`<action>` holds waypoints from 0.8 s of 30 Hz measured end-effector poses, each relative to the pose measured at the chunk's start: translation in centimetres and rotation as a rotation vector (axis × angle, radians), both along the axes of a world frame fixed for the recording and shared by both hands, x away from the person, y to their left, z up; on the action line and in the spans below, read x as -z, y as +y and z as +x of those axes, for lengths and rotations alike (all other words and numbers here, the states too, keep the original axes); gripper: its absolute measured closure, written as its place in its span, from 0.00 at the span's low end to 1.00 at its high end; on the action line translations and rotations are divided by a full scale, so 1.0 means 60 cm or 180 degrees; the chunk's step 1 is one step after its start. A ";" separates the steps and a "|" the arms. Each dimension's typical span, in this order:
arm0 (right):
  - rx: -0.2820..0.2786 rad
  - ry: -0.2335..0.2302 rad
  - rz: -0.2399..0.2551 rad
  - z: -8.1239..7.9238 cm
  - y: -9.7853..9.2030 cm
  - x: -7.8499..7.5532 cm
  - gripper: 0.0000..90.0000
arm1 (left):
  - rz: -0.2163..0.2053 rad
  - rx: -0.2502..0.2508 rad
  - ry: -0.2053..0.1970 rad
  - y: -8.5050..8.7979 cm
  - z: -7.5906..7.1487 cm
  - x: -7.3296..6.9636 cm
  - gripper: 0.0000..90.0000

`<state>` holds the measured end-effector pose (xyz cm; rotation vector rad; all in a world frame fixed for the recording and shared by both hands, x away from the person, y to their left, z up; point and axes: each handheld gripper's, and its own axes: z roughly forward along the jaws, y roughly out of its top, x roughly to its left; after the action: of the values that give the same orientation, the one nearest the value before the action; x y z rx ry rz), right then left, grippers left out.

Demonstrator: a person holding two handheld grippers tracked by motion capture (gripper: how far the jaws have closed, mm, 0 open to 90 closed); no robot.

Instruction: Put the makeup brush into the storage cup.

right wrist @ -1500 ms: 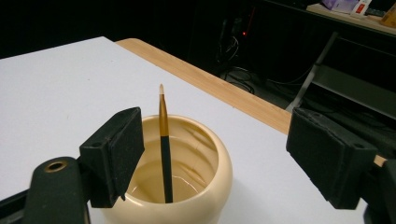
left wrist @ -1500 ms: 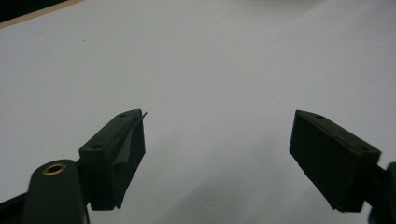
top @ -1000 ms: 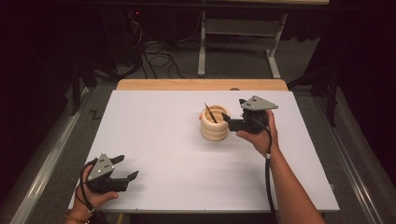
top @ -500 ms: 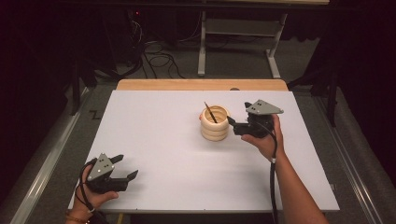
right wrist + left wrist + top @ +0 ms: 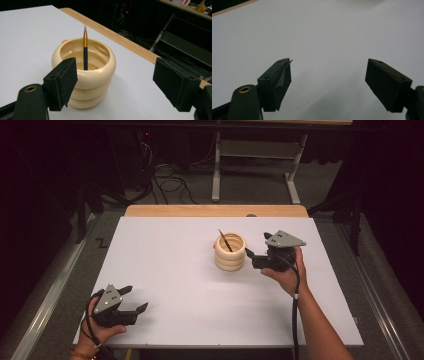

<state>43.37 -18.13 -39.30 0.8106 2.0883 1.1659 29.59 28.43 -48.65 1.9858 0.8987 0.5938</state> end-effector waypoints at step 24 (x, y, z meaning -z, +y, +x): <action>-0.0060 0.0002 -0.0112 -0.025 -0.028 0.017 0.23 | -0.0002 -0.0001 0.0011 0.000 0.000 0.001 0.23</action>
<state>41.87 -19.82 -40.32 0.7768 2.1152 1.1356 29.60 28.42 -48.69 1.9867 0.9011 0.5903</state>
